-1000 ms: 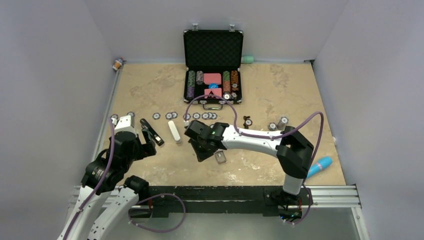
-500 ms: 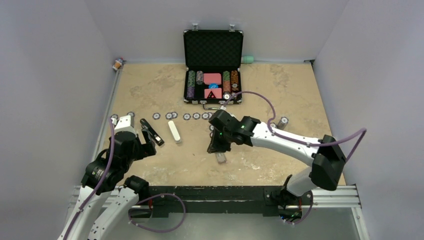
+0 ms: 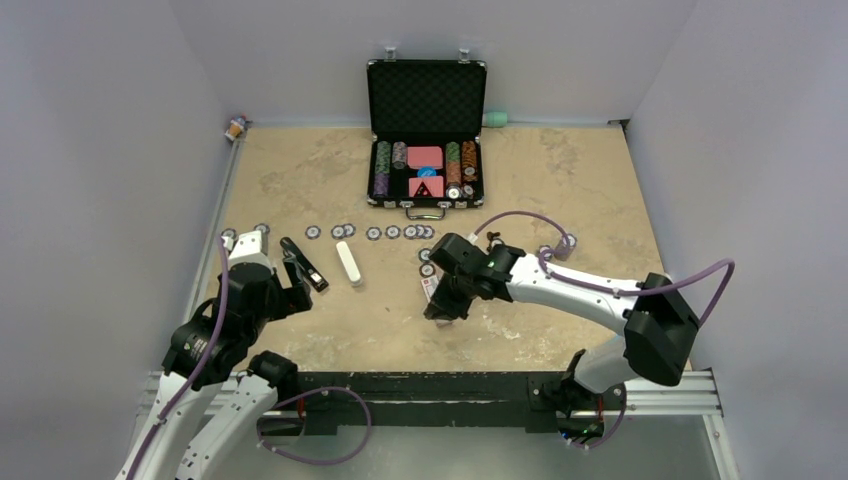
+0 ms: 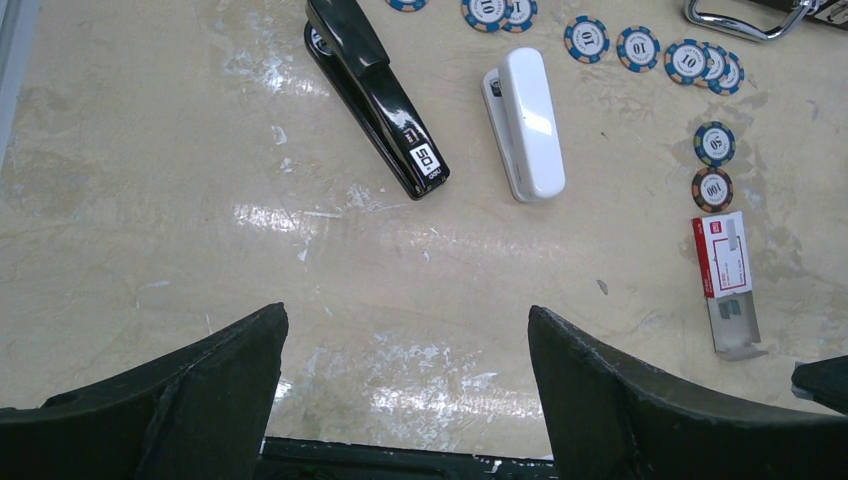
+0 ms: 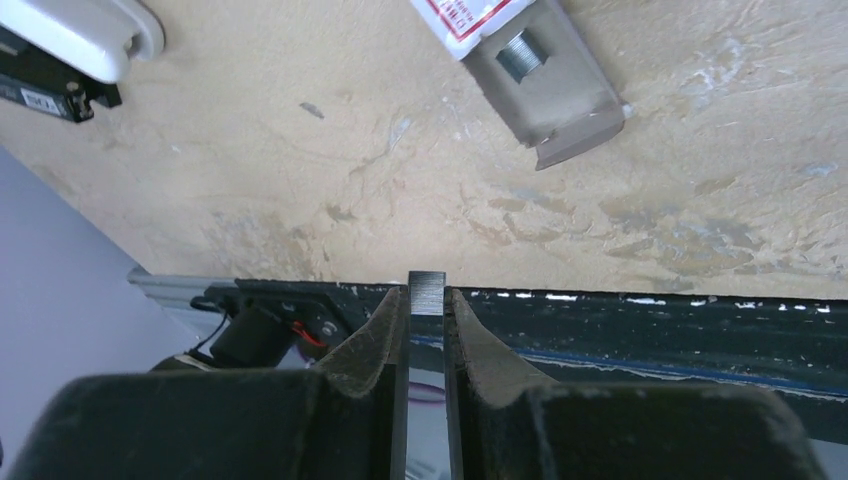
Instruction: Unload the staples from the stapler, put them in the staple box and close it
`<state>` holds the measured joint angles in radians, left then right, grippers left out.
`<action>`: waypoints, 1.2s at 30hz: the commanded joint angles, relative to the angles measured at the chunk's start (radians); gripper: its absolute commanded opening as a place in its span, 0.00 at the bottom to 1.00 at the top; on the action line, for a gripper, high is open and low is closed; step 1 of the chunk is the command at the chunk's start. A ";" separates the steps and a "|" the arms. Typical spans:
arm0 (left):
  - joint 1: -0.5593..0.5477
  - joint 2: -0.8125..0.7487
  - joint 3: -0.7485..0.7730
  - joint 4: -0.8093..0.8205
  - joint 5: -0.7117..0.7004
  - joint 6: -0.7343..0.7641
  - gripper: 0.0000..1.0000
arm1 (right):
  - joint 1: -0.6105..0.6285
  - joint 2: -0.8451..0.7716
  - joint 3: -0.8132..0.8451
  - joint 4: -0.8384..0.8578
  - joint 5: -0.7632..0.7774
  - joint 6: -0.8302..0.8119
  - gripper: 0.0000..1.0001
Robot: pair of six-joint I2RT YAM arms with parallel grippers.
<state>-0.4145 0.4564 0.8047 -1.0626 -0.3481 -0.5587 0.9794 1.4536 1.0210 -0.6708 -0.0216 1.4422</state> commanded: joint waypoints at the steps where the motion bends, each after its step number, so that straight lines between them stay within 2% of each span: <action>1: 0.005 -0.010 0.021 0.017 -0.010 -0.014 0.93 | -0.030 0.019 -0.011 -0.034 0.021 0.100 0.00; 11: 0.005 -0.012 0.021 0.019 -0.006 -0.014 0.93 | -0.069 0.136 0.020 -0.136 0.065 0.149 0.00; 21: 0.005 -0.012 0.020 0.024 -0.002 -0.009 0.93 | -0.090 0.155 -0.020 -0.067 0.054 0.126 0.00; 36: 0.005 -0.010 0.018 0.029 0.004 -0.003 0.93 | -0.110 0.241 0.021 -0.051 0.048 0.075 0.00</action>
<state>-0.4145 0.4492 0.8047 -1.0622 -0.3458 -0.5640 0.8711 1.6855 1.0088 -0.7208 0.0074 1.5272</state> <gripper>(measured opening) 0.931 0.159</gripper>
